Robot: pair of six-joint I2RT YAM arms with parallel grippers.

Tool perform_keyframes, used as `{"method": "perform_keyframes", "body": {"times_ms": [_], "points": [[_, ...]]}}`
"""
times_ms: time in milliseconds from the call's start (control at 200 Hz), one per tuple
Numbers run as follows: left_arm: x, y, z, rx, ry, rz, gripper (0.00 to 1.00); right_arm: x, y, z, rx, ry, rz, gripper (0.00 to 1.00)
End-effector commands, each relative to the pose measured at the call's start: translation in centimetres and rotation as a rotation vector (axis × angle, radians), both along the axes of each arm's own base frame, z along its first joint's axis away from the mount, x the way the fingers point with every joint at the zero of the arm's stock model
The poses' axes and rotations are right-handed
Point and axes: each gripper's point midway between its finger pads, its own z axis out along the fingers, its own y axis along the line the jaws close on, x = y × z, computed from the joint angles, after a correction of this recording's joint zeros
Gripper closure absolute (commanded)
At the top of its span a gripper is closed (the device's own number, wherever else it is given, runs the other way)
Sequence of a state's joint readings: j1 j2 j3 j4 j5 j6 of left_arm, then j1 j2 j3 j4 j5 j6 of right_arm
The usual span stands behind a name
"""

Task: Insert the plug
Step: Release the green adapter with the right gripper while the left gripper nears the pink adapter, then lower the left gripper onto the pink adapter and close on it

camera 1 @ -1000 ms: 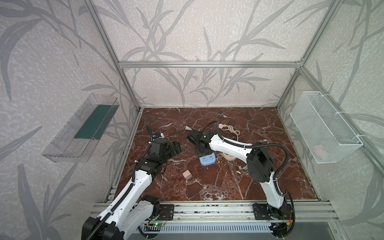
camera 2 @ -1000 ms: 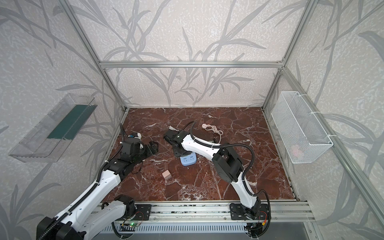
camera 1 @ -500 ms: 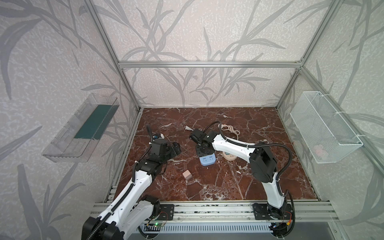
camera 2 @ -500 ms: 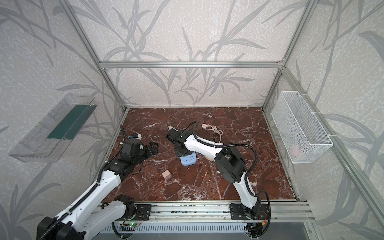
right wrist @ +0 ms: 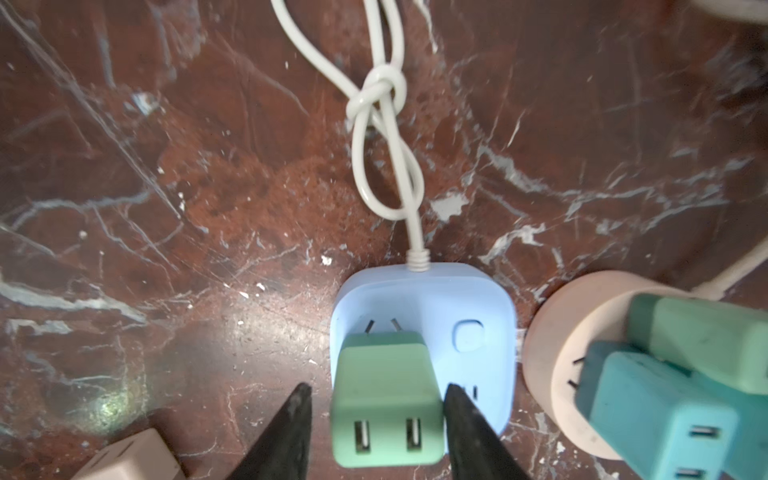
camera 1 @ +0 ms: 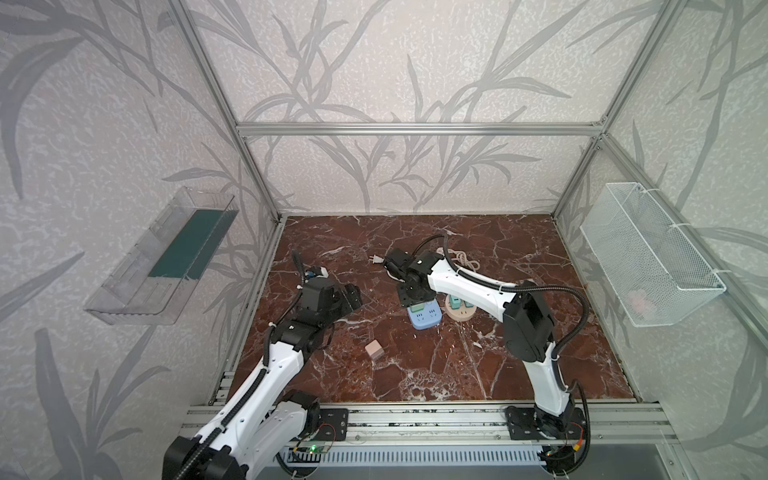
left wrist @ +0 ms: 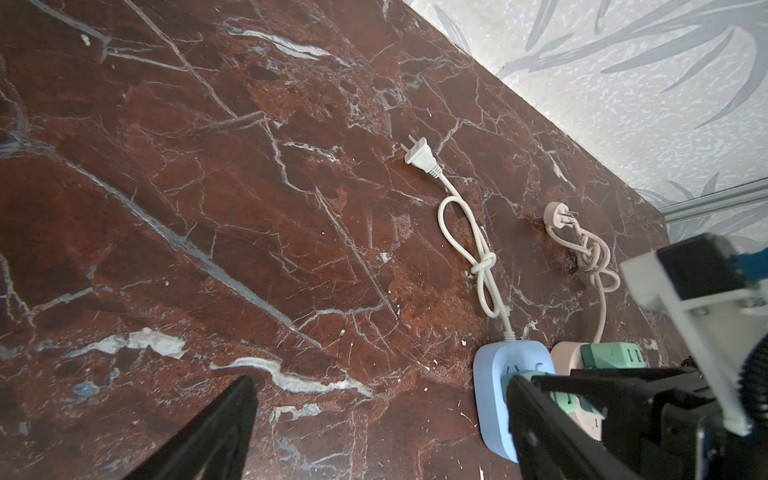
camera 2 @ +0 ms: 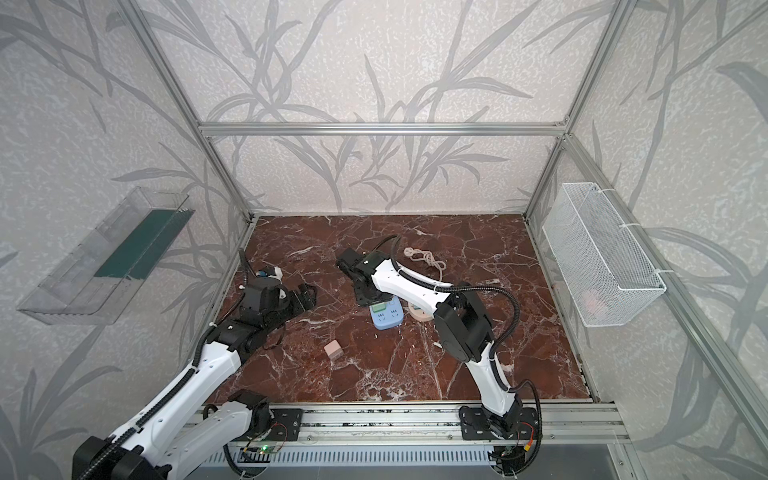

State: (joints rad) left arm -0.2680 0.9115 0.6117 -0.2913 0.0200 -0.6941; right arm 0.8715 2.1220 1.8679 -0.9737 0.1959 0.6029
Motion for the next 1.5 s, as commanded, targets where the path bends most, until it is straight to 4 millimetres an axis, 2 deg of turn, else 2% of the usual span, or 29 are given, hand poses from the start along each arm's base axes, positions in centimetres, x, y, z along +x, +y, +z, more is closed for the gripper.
{"method": "perform_keyframes", "body": {"times_ms": [0,175,300,390,540,755,910,1030,1495], "points": [[0.2,0.2,1.2,-0.009,-0.02,0.019,0.07,0.9,0.1,3.1,0.025,-0.062,0.013,0.38],[-0.3,0.4,1.2,-0.009,0.033,0.03,0.07,1.1,0.4,3.8,0.041,-0.068,0.023,0.34],[-3.2,0.6,-0.3,-0.003,0.193,0.065,0.1,0.9,0.0,4.8,0.053,-0.087,0.024,0.34],[-5.7,-0.4,-1.8,-0.006,0.283,0.078,0.12,0.5,-0.5,5.5,0.065,-0.105,0.029,0.34],[-8.9,-3.7,-4.6,-0.034,0.384,0.051,0.18,0.0,-1.6,6.0,0.095,-0.119,0.018,0.35],[-11.3,-5.3,-6.9,-0.043,0.459,0.064,0.23,-0.5,-2.3,6.5,0.159,-0.147,0.013,0.37],[-11.5,-5.9,-8.7,-0.033,0.491,0.062,0.29,-0.6,-2.0,6.3,0.195,-0.156,0.021,0.37],[-10.7,-6.6,-9.0,-0.051,0.464,0.042,0.32,-0.7,-2.1,5.9,0.194,-0.136,0.022,0.37],[-8.9,-9.2,-10.1,-0.024,0.48,-0.029,0.33,-0.9,-3.5,5.5,0.191,-0.115,0.007,0.38]]}}
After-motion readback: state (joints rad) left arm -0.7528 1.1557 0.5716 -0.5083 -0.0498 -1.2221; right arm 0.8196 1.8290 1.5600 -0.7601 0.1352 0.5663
